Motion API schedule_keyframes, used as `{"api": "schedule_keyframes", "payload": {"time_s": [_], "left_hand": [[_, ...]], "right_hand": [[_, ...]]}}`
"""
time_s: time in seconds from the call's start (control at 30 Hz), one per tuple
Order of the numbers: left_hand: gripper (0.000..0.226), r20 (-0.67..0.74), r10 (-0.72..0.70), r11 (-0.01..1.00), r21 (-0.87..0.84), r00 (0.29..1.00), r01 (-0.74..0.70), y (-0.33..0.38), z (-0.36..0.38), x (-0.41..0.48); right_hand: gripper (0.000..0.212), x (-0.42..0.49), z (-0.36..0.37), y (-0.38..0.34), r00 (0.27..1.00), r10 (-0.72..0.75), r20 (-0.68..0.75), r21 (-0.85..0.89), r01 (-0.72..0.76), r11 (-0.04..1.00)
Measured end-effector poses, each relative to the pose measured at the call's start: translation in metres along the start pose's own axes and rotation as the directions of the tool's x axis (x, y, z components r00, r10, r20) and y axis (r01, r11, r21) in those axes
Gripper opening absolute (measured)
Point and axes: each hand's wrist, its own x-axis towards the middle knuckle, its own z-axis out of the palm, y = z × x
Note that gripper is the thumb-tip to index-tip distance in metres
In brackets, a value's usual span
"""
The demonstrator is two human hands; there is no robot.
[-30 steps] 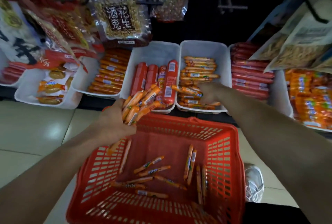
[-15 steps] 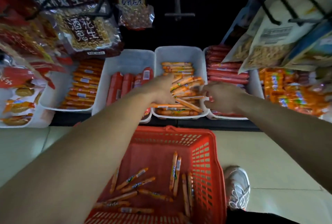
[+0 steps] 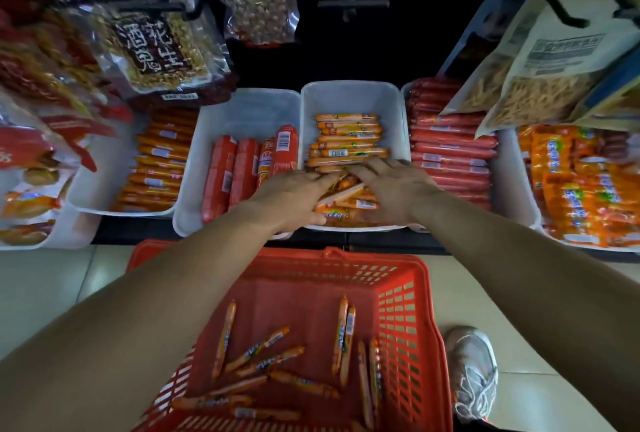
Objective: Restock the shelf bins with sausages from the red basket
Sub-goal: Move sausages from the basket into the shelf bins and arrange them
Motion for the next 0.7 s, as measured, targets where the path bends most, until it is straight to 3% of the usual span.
{"api": "schedule_keyframes", "payload": {"time_s": [0.07,0.13,0.2,0.33,0.47,0.6,0.7], "left_hand": [[0.077,-0.071,-0.001,1.0,-0.006,0.997,0.001,0.002,0.001,0.011],[0.075,-0.129,-0.051,0.998,-0.05,0.99,0.045,0.005,0.002,0.024],[0.081,-0.127,-0.117,0.989,-0.102,0.985,0.104,0.008,0.004,0.037],[0.099,-0.072,-0.176,0.934,-0.328,0.982,0.144,0.011,0.006,0.033],[0.062,-0.169,-0.135,0.944,-0.323,0.976,0.074,-0.003,-0.002,0.007],[0.05,-0.205,-0.196,0.933,-0.341,0.959,0.117,-0.004,-0.005,0.008],[0.042,-0.211,-0.168,0.954,-0.281,0.963,0.105,-0.001,-0.009,0.02]], "right_hand": [[0.073,0.002,-0.002,0.01,0.998,0.019,-0.061,-0.089,-0.024,0.996],[0.071,0.003,-0.008,0.021,0.996,0.066,-0.057,-0.118,-0.072,0.99],[0.074,0.004,-0.01,0.028,0.994,0.104,-0.04,-0.061,-0.106,0.993],[0.071,0.004,-0.004,0.026,0.999,0.033,0.022,-0.009,-0.033,0.999],[0.062,0.017,0.002,0.008,0.998,0.062,0.001,0.008,-0.062,0.998],[0.058,0.026,-0.001,-0.007,0.994,0.067,-0.088,0.012,-0.066,0.998],[0.055,0.024,0.001,0.004,0.996,0.079,-0.033,0.099,-0.075,0.992]]}}
